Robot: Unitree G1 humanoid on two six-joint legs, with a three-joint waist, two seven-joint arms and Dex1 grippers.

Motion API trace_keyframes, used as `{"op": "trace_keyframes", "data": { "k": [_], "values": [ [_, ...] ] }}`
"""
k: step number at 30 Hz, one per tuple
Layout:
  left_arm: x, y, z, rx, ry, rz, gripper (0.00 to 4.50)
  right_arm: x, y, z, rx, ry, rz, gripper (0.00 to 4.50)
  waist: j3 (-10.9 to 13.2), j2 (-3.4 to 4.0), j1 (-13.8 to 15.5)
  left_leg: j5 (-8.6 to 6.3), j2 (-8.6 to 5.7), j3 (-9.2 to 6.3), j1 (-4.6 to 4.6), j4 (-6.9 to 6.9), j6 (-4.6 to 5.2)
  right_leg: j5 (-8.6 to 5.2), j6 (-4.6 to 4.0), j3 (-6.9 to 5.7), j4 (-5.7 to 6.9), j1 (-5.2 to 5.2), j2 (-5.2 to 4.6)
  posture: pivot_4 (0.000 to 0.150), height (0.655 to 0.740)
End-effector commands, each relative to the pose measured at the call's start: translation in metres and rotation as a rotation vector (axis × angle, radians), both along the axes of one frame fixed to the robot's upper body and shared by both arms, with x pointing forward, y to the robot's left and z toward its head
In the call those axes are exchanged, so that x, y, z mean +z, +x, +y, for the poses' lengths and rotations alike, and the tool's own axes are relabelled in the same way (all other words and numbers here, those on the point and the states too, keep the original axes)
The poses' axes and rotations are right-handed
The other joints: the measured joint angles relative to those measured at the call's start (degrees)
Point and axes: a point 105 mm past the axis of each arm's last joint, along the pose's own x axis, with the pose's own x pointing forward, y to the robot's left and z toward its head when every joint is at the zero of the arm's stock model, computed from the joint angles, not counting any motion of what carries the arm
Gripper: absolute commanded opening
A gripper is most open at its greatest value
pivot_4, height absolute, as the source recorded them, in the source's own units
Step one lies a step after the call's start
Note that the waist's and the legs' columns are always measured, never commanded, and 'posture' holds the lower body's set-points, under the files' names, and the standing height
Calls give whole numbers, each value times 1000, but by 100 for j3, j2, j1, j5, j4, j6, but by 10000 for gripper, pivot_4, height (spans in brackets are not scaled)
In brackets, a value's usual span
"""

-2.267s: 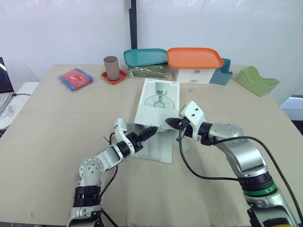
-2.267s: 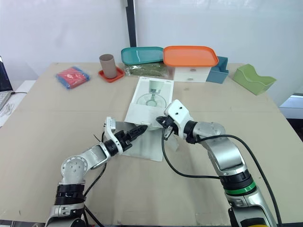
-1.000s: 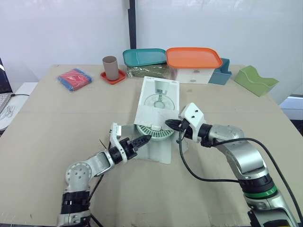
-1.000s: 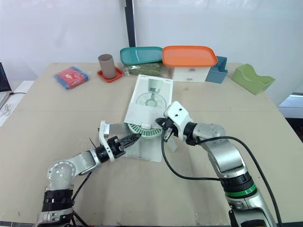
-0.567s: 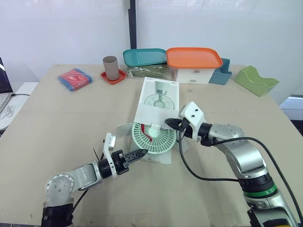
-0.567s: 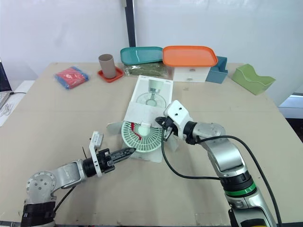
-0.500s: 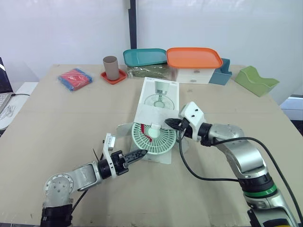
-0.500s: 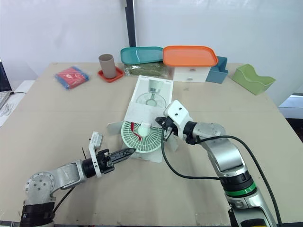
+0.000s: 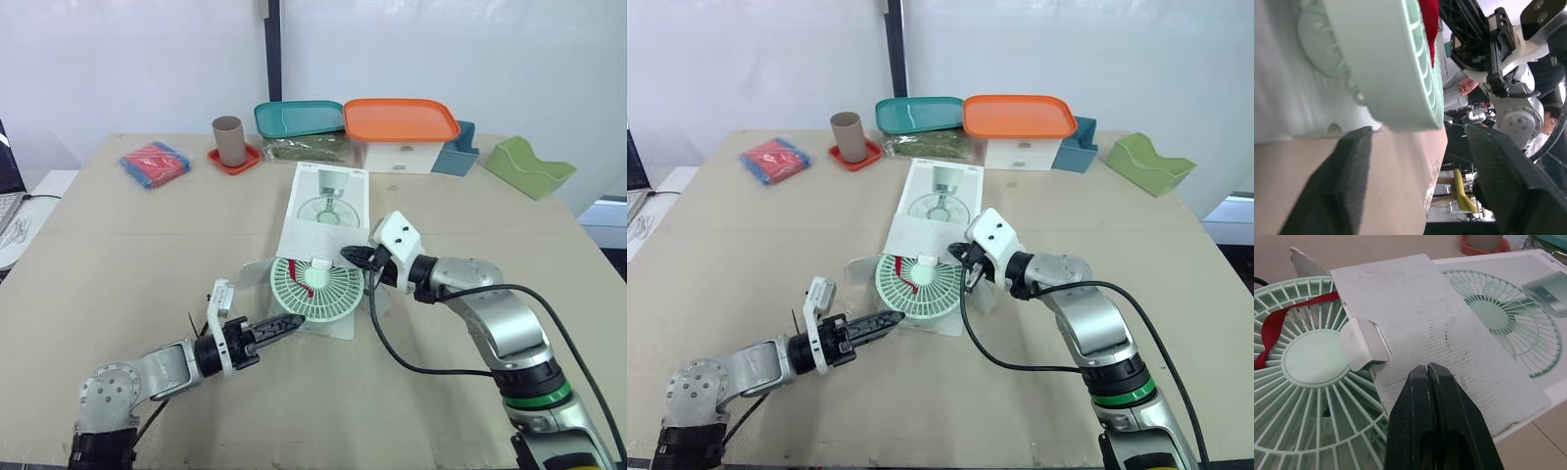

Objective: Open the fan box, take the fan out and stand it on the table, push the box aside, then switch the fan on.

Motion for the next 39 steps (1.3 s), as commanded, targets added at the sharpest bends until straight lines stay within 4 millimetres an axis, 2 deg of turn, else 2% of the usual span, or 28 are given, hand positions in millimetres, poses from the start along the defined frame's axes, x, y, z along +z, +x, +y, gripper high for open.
{"op": "trace_keyframes", "data": {
  "k": [1, 7, 14, 19, 27, 28, 29, 30, 31, 32, 33, 35, 37, 39],
  "values": [
    [6, 6, 23, 89, -18, -28, 44721, -9, 1, 2, -1, -7, 32, 0, -2, 1, 2, 0, 0, 0, 0, -1, 0, 0, -1, 0, 0, 0, 0, 1500, 7400],
    [12, 23, 26, 124, -25, -46, 44721, -10, 1, 6, 7, -2, 32, 0, -2, 1, 2, -1, 0, 0, 1, -1, 1, 0, -1, 1, 0, 0, 0, 1500, 7400],
    [14, 42, 21, 136, -7, -59, 44721, -10, 1, 6, 8, -2, 30, 0, -3, -1, 1, 0, -1, 0, 0, -1, 1, 0, -1, 0, 0, 0, 0, 1500, 7400],
    [13, 43, 6, 74, -14, -51, 44721, -9, 1, 4, 0, -4, 27, 0, -3, -1, 1, 0, -1, 0, 0, -1, -1, 0, -1, 0, -1, 0, 0, 1500, 7400],
    [7, 41, -3, 42, -24, -19, 44721, -10, -1, 1, -10, -6, 29, 0, -3, -1, 3, 1, -1, -1, 0, -2, -1, 0, -1, 0, 0, 0, 0, 1500, 7400],
    [6, 42, -4, 52, -31, -14, 42282, -10, -2, 1, -10, -6, 29, 0, -3, -2, 3, 1, -1, -1, -1, -2, -1, 0, -1, 0, -1, 0, -1, 1500, 7400],
    [6, 42, -4, 55, -38, -10, 42282, -10, -2, 2, -10, -5, 29, 0, -3, -2, 3, 1, -2, -1, -1, -2, -1, 0, -1, 0, 0, 0, -1, 1500, 7400],
    [6, 42, -3, 58, -45, -8, 38822, -10, -3, 2, -10, -6, 30, 0, -3, -2, 3, 1, -2, -1, -1, -2, -1, 0, 0, 0, -1, 0, -1, 1500, 7400],
    [7, 42, -2, 58, -51, -7, 37318, -10, -3, 2, -10, -6, 30, 0, -3, -1, 3, 1, -2, -2, 0, -2, -1, 0, -1, 0, -1, 0, -1, 1500, 7400],
    [7, 41, -2, 54, -55, -8, 31713, -10, -3, 2, -10, -6, 31, 0, -3, -1, 3, 1, -2, -1, -1, -2, -1, 0, -1, 0, 0, 0, 0, 1500, 7400],
    [8, 39, -1, 48, -60, -10, 31713, -10, -3, 2, -9, -7, 31, 0, -3, -2, 4, 1, -2, -2, 0, -2, -1, 0, -1, 0, -1, 0, 0, 1500, 7400],
    [9, 37, 2, 41, -62, -12, 23689, -10, -3, 2, -8, -7, 31, 0, -3, -2, 2, 1, -2, -1, -1, -2, -1, -1, 0, 0, -1, 0, -1, 1500, 7400],
    [9, 34, 3, 29, -69, -4, 18123, -10, -3, 2, -7, -8, 31, 0, -3, -2, 0, 1, -1, -1, -1, -2, -2, -1, 0, 0, -1, -1, 0, 1500, 7400],
    [9, 27, 4, 8, -72, 3, 17555, -10, -3, 2, -6, -7, 30, 0, -3, -2, -1, 1, -1, -1, -1, -3, -2, 0, 0, 0, 0, -2, 0, 1500, 7400]
  ]
}}
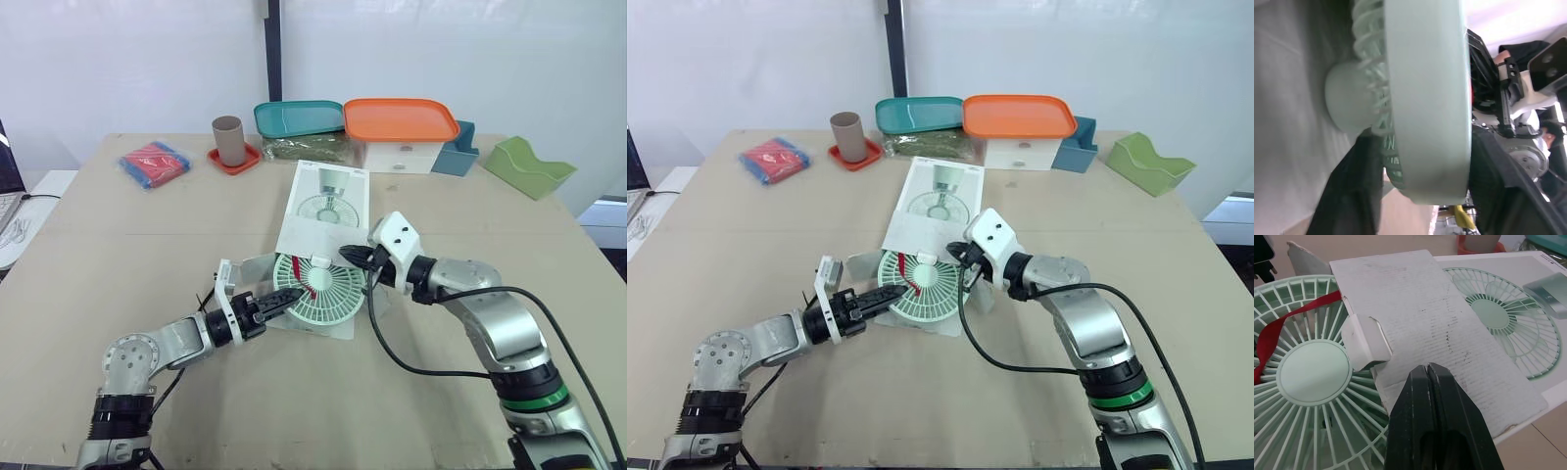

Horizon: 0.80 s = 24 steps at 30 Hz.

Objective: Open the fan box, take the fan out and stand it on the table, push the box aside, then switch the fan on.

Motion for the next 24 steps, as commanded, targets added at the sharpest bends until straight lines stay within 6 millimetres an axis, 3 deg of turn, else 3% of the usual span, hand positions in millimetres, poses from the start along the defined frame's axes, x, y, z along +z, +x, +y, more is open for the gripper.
{"op": "trace_keyframes", "data": {
  "k": [1, 9, 24],
  "values": [
    [6, -17, 7, -48, -31, 2, 17480, -9, -2, 0, 4, -24, 35, 0, 0, 0, -1, 0, 0, 1, 0, 0, 0, 0, 0, 0, 0, 0, 0, 1500, 7400],
    [3, -48, 14, -28, -77, 85, 17415, -9, -2, 3, 8, -14, 36, 0, -1, -3, 1, -2, 2, 1, -1, -6, 1, -1, -1, 3, -1, -5, -1, 1500, 7400],
    [-5, -78, 21, -8, -58, 198, 17415, -10, 1, 4, 17, -16, 39, 0, -4, -2, 9, -15, 2, 4, 0, -9, 24, -5, -7, 5, -3, -5, -2, 1500, 7400]
  ]
}}
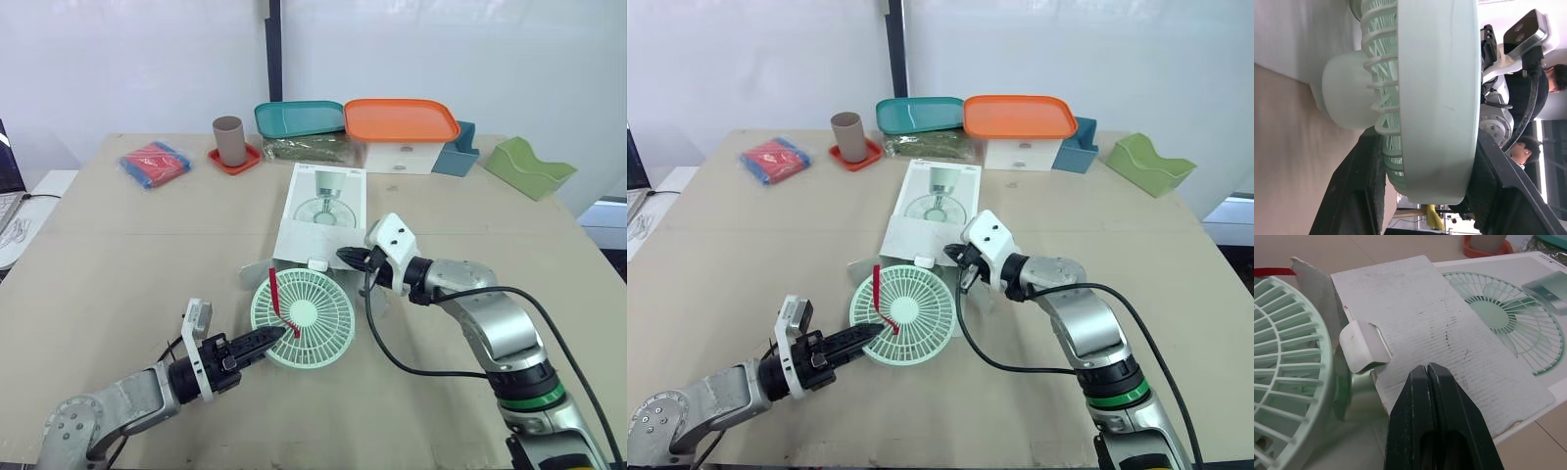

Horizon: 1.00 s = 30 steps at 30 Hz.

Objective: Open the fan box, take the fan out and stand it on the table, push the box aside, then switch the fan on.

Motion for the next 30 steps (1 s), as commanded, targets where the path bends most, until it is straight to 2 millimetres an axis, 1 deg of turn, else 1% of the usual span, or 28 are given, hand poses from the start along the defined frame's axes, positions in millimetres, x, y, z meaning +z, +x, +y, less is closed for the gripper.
{"op": "trace_keyframes", "data": {
  "k": [1, 6, 8, 9, 10, 11, 12, 13, 14, 15, 17, 21, 23, 25, 27, 29, 30],
  "values": [
    [-4, -9, -3, -37, 3, 34, 17415, -8, 1, 1, 7, -18, 29, 0, 0, 0, 1, 0, 0, -1, 0, 0, 0, 0, 0, 0, 0, 0, 0, 1500, 7400],
    [-11, -14, -2, -57, 32, 63, 17415, -8, 1, 0, 8, -20, 30, 0, -1, 0, 0, -1, 1, 2, 1, 0, 1, -2, -2, 0, 0, 0, 1, 1500, 7400],
    [-11, -14, -2, -75, 49, 51, 27780, -8, 0, 0, 8, -19, 32, 0, -1, 0, 0, -1, 1, 1, 1, 0, 2, -3, -3, -1, 0, 0, 1, 1500, 7400],
    [-10, -15, -2, -88, 51, 43, 28337, -8, 0, 0, 8, -19, 32, 0, -1, 0, 0, -1, 1, 1, 1, 0, 2, -3, -3, -1, 0, 0, 1, 1500, 7400],
    [-9, -16, -1, -98, 53, 29, 33267, -8, 0, -1, 7, -19, 32, 0, -1, 1, -1, -1, 1, 1, 1, 0, 3, -3, -4, -1, 0, 0, 1, 1500, 7400],
    [-7, -17, 0, -109, 52, 19, 35085, -8, 0, -1, 5, -19, 32, 0, 0, 1, -3, -2, 1, 3, 1, -1, 3, -3, -4, 0, 0, 0, 1, 1500, 7400],
    [-7, -18, 2, -123, 67, 6, 37853, -8, 1, -2, 3, -19, 31, 0, 0, 1, -2, -2, 1, 4, 1, -2, 4, -4, -5, -1, 0, -2, 2, 1500, 7400],
    [-8, -20, 4, -141, 90, -8, 41883, -7, 1, -3, 1, -19, 31, 0, 0, 2, -1, -2, 1, 2, 1, -2, 4, -4, -5, -1, 0, -2, 2, 1500, 7400],
    [-8, -22, 6, -159, 113, -22, 43413, -7, 1, -4, -1, -18, 30, 0, 0, 2, -1, -2, 1, 2, 0, -2, 4, -4, -5, -2, 0, -1, 2, 1500, 7400],
    [-8, -23, 8, -171, 124, -30, 44252, -6, 2, -5, -3, -16, 28, 0, 0, 0, -2, -2, 1, 2, 1, -2, 4, -4, -6, -2, 0, -1, 2, 1500, 7400],
    [-4, -25, 14, -209, 188, -86, 44252, -3, 3, -6, -2, -6, 17, 0, 1, 3, -3, -2, 1, 4, 1, -3, 5, -7, -9, -2, 0, -2, 3, 1500, 7400],
    [10, -24, 30, -250, 298, -218, 44252, 2, 3, -6, 5, 22, 8, 0, 3, 3, -3, -3, 2, 4, 0, -6, 6, -10, -12, -4, 0, -3, 4, 1500, 7400],
    [25, -11, 42, -212, 414, -400, 44252, 7, 4, -5, 12, 60, 3, 0, 6, 4, -3, -3, 2, 5, 0, -8, 6, -11, -14, -4, 0, -5, 4, 1500, 7400],
    [38, -5, 52, -223, 539, -573, 44252, 12, 4, -5, 22, 83, -7, 0, 8, 6, -3, -3, 2, 7, 0, -9, 6, -12, -15, -3, 0, -5, 3, 1500, 7400],
    [42, -2, 59, -229, 597, -647, 44252, 14, 4, -5, 29, 88, -13, 0, 22, -9, -4, -2, 9, 10, -1, -14, 4, -15, -20, -5, -2, -9, 8, 1500, 7400],
    [55, 14, 76, -185, 756, -862, 44252, 19, 3, -5, 49, 108, -17, 0, 29, 6, -3, -1, 14, 12, -3, -19, 2, -15, -24, -4, -5, -13, 14, 1500, 7400],
    [60, 18, 81, -190, 822, -950, 44252, 20, 2, -5, 56, 114, -19, 0, 38, 21, -3, -1, 14, 17, -2, -24, 2, -15, -24, -2, -6, -12, 10, 1500, 7400]
  ]
}}
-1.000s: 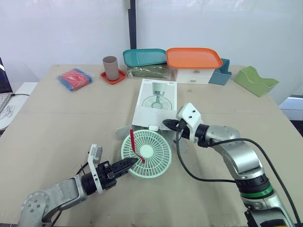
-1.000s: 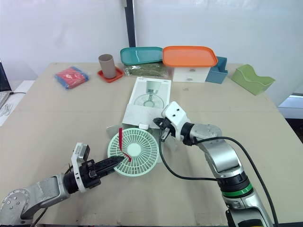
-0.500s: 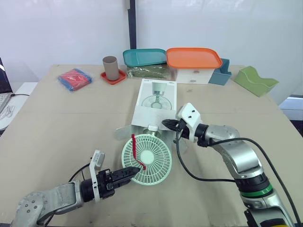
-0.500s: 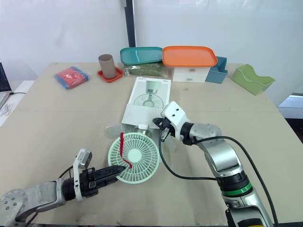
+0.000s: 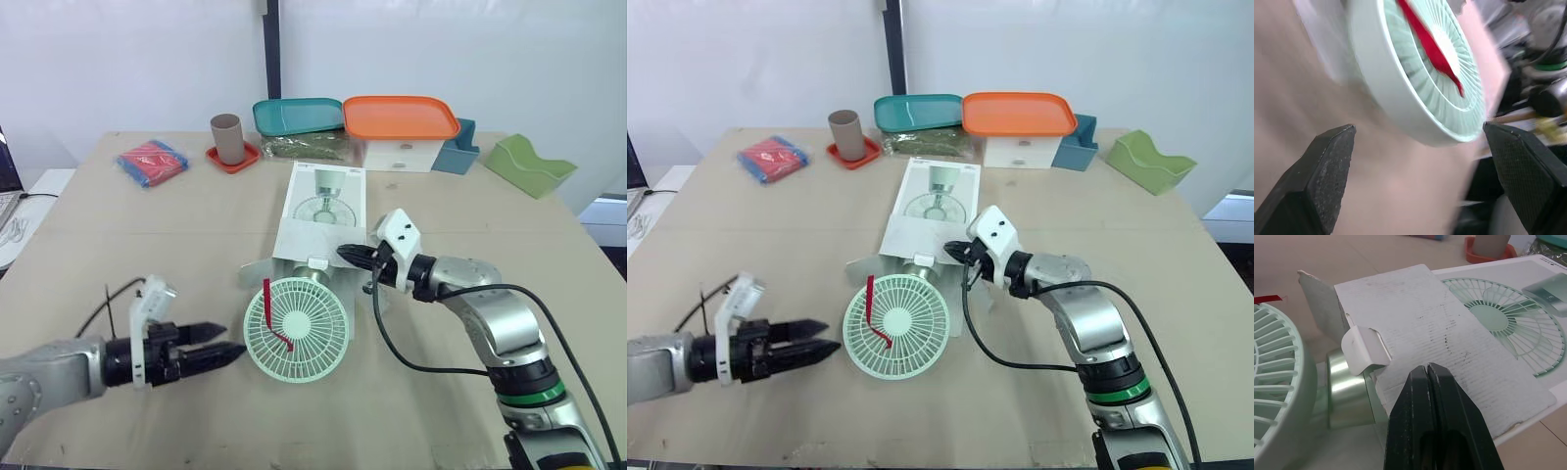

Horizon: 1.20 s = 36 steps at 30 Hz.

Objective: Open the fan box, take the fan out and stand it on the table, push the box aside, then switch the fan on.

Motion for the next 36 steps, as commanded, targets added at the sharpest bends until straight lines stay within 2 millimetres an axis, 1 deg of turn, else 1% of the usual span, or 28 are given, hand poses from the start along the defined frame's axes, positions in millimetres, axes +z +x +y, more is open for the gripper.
{"op": "trace_keyframes", "data": {
  "k": [1, 4, 5, 7, 8, 10, 13, 15, 16, 17, 19, 21, 22, 23, 24, 25, 26, 27, 28, 29, 31, 36],
  "values": [
    [35, 24, 29, -47, 266, -516, 44252, 16, 0, -3, 33, 54, -31, 0, 11, 16, -1, 0, 0, 5, 1, -11, 1, 0, 1, 2, -5, -2, -4, 1500, 7400],
    [44, 32, 39, -69, 373, -700, 44252, 17, -1, -4, 45, 61, -30, 0, 17, 10, -2, 4, 16, 7, 2, -38, -6, -1, -11, -3, -16, -12, 8, 1500, 7400],
    [46, 35, 42, -78, 416, -768, 44252, 17, -1, -4, 48, 62, -29, 0, 24, 21, -2, 5, 18, 8, 3, -41, -6, -1, -11, -3, -17, -12, 8, 1500, 7400],
    [47, 39, 45, -101, 474, -864, 44252, 17, -2, -4, 55, 62, -29, 0, 24, 21, -3, 3, 22, 11, 4, -49, -3, -1, -12, -3, -24, -12, 7, 1500, 7400],
    [48, 41, 46, -128, 515, -939, 44252, 17, -3, -2, 62, 70, -29, 0, 26, 21, -3, 2, 25, 13, 4, -50, -1, -1, -12, -4, -26, -13, 8, 1500, 7400],
    [49, 43, 44, -175, 541, -1055, 44252, 20, -5, -1, 81, 88, -33, 0, 26, 21, -3, 1, 28, 14, 5, -51, 0, 1, -11, -6, -28, -12, 9, 1500, 7400],
    [45, 40, 34, -241, 513, -1095, 44252, 29, -6, -6, 96, 132, -37, 0, 28, 24, -1, 1, 30, 13, 5, -50, 1, 3, -11, -9, -29, -11, 11, 1500, 7400],
    [40, 37, 28, -282, 488, -1099, 44252, 37, -11, -17, 110, 154, -52, 0, 28, 24, -3, 1, 32, 15, 4, -50, 1, 9, -11, -10, -31, -11, 11, 1500, 7400],
    [36, 35, 24, -321, 483, -1110, 44252, 41, -16, -23, 132, 163, -58, 0, 29, 25, -3, 1, 33, 15, 4, -50, 1, 10, -10, -10, -31, -11, 12, 1500, 7400],
    [34, 33, 20, -349, 476, -1127, 45000, 44, -23, -29, 155, 165, -64, 5071, 29, 25, -3, 0, 34, 14, 4, -49, 2, 13, -10, -10, -31, -11, 13, 1500, 7400],
    [30, 31, 14, -394, 466, -1160, 45000, 45, -37, -41, 201, 144, -69, 10344, 31, 28, -1, -1, 36, 14, 4, -49, 3, 15, -10, -10, -31, -10, 15, 1500, 7400],
    [28, 31, 13, -417, 467, -1183, 45000, 43, -47, -49, 222, 136, -68, 21595, 31, 28, 21, -2, 35, 12, 3, -46, 6, 18, -7, -12, -31, -6, 16, 1500, 7400],
    [25, 31, 14, -444, 476, -1191, 45000, 39, -54, -53, 239, 122, -64, 23518, 32, 27, -3, -3, 34, 6, 4, -46, 8, 17, -6, -15, -33, 0, 17, 1500, 7400],
    [22, 31, 14, -469, 485, -1206, 45000, 36, -61, -56, 260, 106, -60, 26979, 32, 27, -4, -2, 44, 14, 6, -44, 10, 25, -10, -14, -33, -1, 25, 1500, 7400],
    [20, 31, 16, -500, 502, -1226, 45000, 33, -69, -57, 279, 106, -46, 29122, 32, 27, -11, -2, 44, 14, 6, -44, 10, 26, -10, -14, -33, -1, 25, 1500, 7400],
    [18, 31, 17, -522, 513, -1241, 45000, 32, -75, -58, 292, 108, -37, 35618, 32, 27, -19, -3, 54, 23, 11, -44, 10, 28, -13, -13, -33, -1, 32, 1500, 7400],
    [18, 31, 17, -540, 520, -1262, 45000, 30, -79, -59, 302, 109, -31, 37020, 32, 27, -22, -3, 61, 30, 13, -44, 11, 29, -15, -11, -33, -1, 36, 1500, 7400],
    [18, 32, 18, -553, 532, -1282, 45000, 27, -84, -58, 317, 106, -22, 39398, 33, 29, -14, -3, 66, 37, 15, -43, 12, 31, -17, -10, -34, -1, 39, 1500, 7400],
    [17, 33, 19, -572, 544, -1305, 45000, 24, -89, -58, 340, 101, -6, 43362, 33, 30, -16, -4, 67, 37, 15, -44, 12, 31, -18, -11, -35, 0, 41, 1500, 7400],
    [16, 35, 20, -594, 560, -1341, 45000, 19, -96, -57, 363, 98, 10, 44815, 34, 30, -18, -4, 73, 40, 20, -44, 13, 32, -19, -8, -35, 0, 49, 1500, 7400],
    [15, 38, 22, -620, 590, -1402, 45000, 15, -103, -57, 387, 99, 22, 44815, 35, 31, -11, -5, 79, 47, 23, -44, 15, 35, -24, -7, -34, -1, 54, 1500, 7400],
    [9, 45, 22, -686, 632, -1541, 45000, 13, -114, -53, 444, 108, 15, 44815, 35, 30, -3, -5, 83, 49, 26, -32, 15, 40, -28, -7, -34, 6, 59, 1500, 7400]
  ]
}}
